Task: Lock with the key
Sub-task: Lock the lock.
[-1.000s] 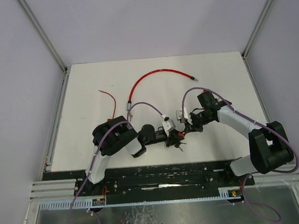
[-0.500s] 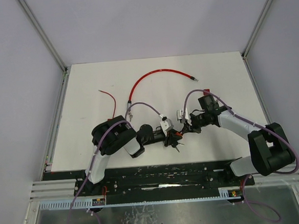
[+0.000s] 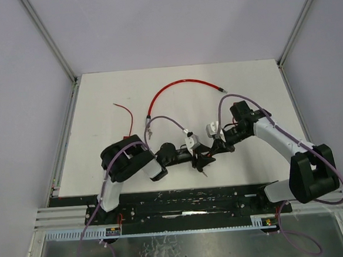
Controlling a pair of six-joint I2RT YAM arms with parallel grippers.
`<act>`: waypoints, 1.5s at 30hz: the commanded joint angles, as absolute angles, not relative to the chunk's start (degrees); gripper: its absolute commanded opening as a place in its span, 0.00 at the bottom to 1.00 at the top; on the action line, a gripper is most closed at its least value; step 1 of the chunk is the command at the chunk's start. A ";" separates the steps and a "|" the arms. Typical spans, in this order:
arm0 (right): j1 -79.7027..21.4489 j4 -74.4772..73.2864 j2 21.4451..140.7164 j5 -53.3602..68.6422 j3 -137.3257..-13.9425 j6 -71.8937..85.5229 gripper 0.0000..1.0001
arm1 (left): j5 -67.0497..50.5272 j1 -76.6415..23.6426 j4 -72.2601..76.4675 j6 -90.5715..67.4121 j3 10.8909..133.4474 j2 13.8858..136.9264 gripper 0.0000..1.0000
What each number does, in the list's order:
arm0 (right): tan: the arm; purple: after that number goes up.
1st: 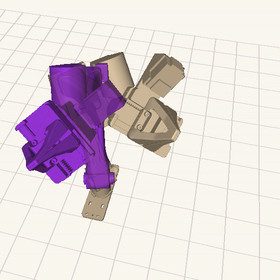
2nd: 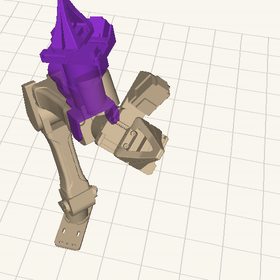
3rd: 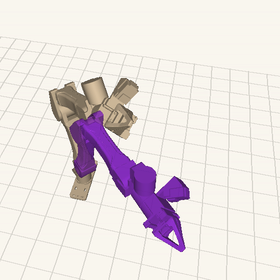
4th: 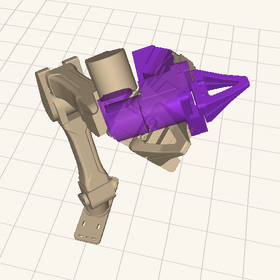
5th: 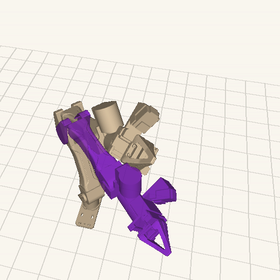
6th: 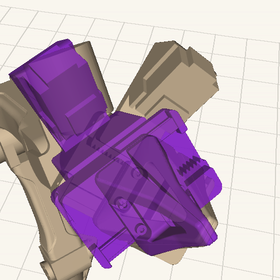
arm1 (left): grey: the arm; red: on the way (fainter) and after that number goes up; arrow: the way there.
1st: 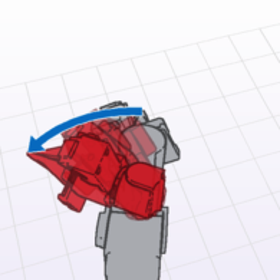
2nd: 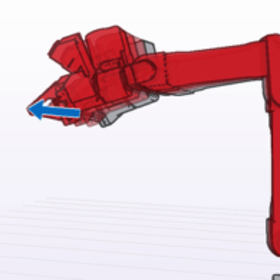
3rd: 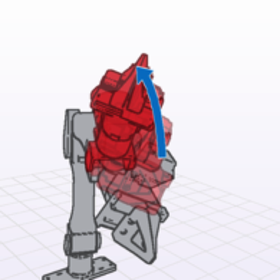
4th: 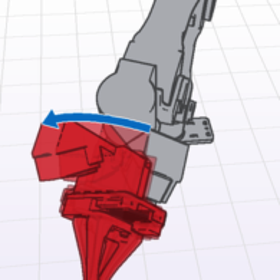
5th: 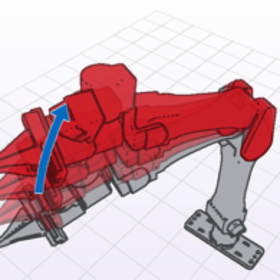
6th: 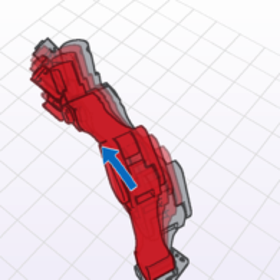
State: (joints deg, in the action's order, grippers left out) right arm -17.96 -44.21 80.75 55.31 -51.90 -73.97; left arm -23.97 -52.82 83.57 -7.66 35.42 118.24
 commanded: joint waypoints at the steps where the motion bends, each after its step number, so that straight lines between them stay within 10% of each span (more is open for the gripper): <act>1: -17.78 -53.74 75.74 64.92 -55.22 -77.98 0.00 | -21.54 -52.38 89.82 -10.32 35.32 112.74 0.56; 8: -13.40 -60.33 74.60 65.05 -58.15 -80.22 0.00 | -21.93 -50.80 87.20 -11.21 29.17 102.08 0.72; 30: -4.39 -62.32 71.38 63.60 -62.90 -71.31 0.00 | -36.44 -47.58 49.19 -5.93 42.47 89.12 0.73; 45: -0.80 -67.98 70.66 65.17 -64.98 -76.06 0.00 | -37.85 -47.87 68.54 -8.34 33.73 94.31 0.66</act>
